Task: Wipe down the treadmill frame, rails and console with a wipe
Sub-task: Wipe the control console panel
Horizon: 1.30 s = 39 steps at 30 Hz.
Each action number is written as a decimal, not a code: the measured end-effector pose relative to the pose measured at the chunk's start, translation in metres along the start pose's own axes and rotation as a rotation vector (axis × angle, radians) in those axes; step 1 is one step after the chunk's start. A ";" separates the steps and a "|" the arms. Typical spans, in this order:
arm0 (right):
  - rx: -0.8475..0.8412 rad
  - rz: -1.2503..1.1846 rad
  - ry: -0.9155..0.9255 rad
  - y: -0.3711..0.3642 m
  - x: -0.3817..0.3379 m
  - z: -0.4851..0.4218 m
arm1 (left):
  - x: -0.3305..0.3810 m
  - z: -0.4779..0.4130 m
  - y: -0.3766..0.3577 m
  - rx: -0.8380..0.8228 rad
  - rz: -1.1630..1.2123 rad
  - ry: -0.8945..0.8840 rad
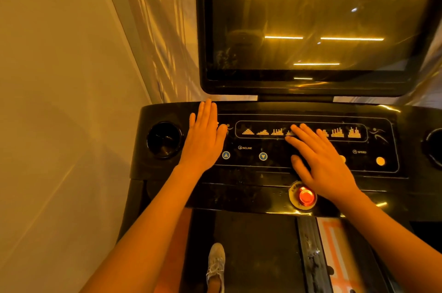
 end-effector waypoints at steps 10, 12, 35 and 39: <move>0.035 0.015 -0.004 -0.001 0.001 0.001 | -0.005 0.008 0.000 0.089 -0.042 -0.018; 0.034 0.018 -0.002 -0.002 0.002 0.002 | 0.003 -0.004 0.000 0.083 -0.047 -0.013; 0.046 0.014 -0.002 0.000 0.003 0.001 | 0.029 0.035 -0.015 0.112 -0.025 0.028; 0.065 0.005 0.015 0.001 0.001 0.002 | 0.025 -0.005 -0.007 0.107 -0.052 0.086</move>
Point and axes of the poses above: each hand's wrist, its own z-axis away from the middle knuckle, its own y-axis out of the back of the hand, x = y × z, the point moved 9 cm from there along -z, towards the middle knuckle, and after that the axes turned 3 degrees about -x, right-handed, at the moved point
